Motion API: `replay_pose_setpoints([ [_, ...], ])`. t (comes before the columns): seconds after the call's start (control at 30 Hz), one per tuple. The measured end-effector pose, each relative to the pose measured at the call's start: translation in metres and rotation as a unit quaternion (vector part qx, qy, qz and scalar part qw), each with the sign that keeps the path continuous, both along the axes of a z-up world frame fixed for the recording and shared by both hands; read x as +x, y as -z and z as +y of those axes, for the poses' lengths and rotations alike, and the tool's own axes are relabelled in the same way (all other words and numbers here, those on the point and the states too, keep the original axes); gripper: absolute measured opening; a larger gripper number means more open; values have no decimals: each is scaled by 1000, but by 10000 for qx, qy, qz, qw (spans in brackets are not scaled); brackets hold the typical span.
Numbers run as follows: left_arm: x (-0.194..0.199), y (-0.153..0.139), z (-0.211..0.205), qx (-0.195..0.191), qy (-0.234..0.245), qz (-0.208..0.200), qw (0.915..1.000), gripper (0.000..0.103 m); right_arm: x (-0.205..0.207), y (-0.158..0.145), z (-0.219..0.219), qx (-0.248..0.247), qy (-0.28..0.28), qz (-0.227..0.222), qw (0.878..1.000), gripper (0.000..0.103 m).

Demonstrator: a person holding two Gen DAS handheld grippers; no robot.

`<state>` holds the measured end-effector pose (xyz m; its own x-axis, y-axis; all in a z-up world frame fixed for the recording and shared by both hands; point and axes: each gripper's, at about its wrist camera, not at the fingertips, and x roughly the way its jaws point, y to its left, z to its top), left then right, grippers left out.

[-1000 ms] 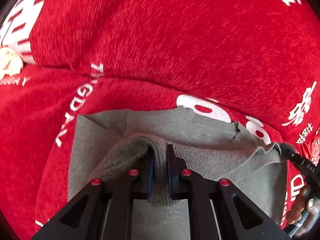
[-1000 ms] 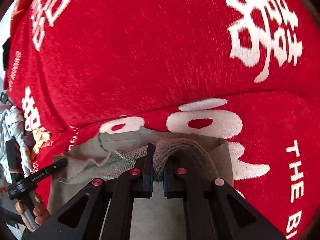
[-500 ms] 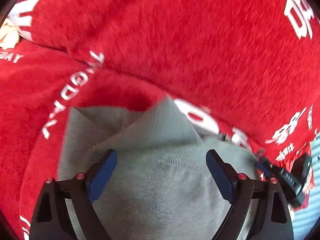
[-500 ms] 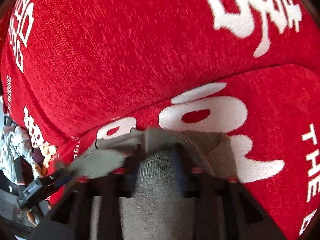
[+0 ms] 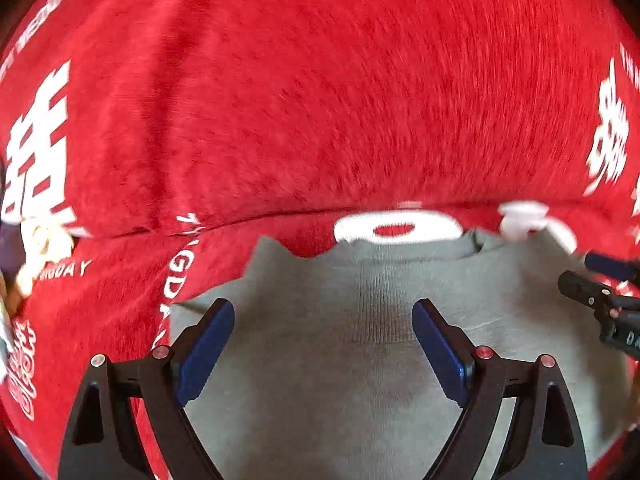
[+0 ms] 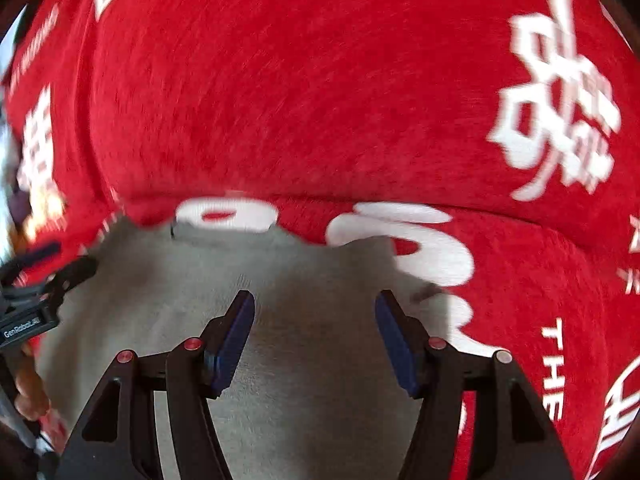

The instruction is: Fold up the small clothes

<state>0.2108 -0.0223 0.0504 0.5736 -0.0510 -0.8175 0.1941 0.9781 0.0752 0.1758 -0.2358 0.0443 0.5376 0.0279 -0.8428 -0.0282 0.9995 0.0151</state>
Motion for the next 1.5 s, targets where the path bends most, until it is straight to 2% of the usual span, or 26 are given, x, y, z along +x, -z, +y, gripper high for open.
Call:
replay_pose_setpoints([
  [0.07,12,18,3,159,-109,215,9996,91,6,12,1,-101,7,148,9998,66],
  [0.2,25,48,29,182,-447,566,9972,91,13,31,-21,-281,427,325,9982,66],
  [0.27,29,54,44,-32,-580,695,9959,91,11,35,-38,-252,673,294,9970,67],
  [0.33,34,55,55,-31,-860,732,9936,91,10,36,-52,116,827,343,9959,68],
  [0.4,34,51,64,-72,-997,768,9920,91,4,27,-52,62,919,278,9954,69],
  [0.47,18,38,67,-170,-1020,585,9929,91,-10,11,-43,-73,847,1,9964,69],
  [0.5,10,32,64,-231,-964,498,9938,91,-24,-1,-35,-5,699,-196,9974,69],
  [0.57,-20,17,53,-419,-672,258,9965,91,-42,-8,-19,184,463,-314,9983,69],
  [0.67,-65,10,23,-337,-149,10,9993,91,-68,-5,21,122,-129,-262,9995,69],
  [0.77,-84,19,8,-147,45,57,9999,91,-84,10,52,-237,-432,-159,9987,69],
  [0.87,-88,37,20,52,-126,200,9997,91,-98,13,47,-394,-358,-224,9983,69],
  [0.93,-90,38,42,-265,-285,239,9990,94,-107,11,23,-299,-60,-226,9993,70],
  [1.0,-92,36,60,-404,-437,289,9978,94,-117,8,-6,-142,215,-242,9994,70],
  [1.03,-95,34,69,-423,-491,284,9975,94,-122,6,-16,-67,287,-259,9992,70],
  [1.13,-104,28,86,-262,-740,218,9967,94,-131,5,-37,-271,723,-149,9969,70],
  [1.2,-117,22,98,-466,-869,214,9949,94,-149,-4,-38,-76,816,-298,9962,70],
  [1.27,-135,14,96,-767,-863,137,9932,94,-167,-13,-25,84,672,-514,9964,70],
  [1.33,-150,10,79,-820,-666,46,9944,94,-179,-9,9,65,320,-601,9977,70],
  [1.43,-164,15,50,-430,-326,-35,9985,94,-192,6,57,-101,-229,-516,9984,70],
  [1.5,-166,27,47,-194,-345,73,9992,94,-196,19,67,-322,-282,-427,9982,70],
])
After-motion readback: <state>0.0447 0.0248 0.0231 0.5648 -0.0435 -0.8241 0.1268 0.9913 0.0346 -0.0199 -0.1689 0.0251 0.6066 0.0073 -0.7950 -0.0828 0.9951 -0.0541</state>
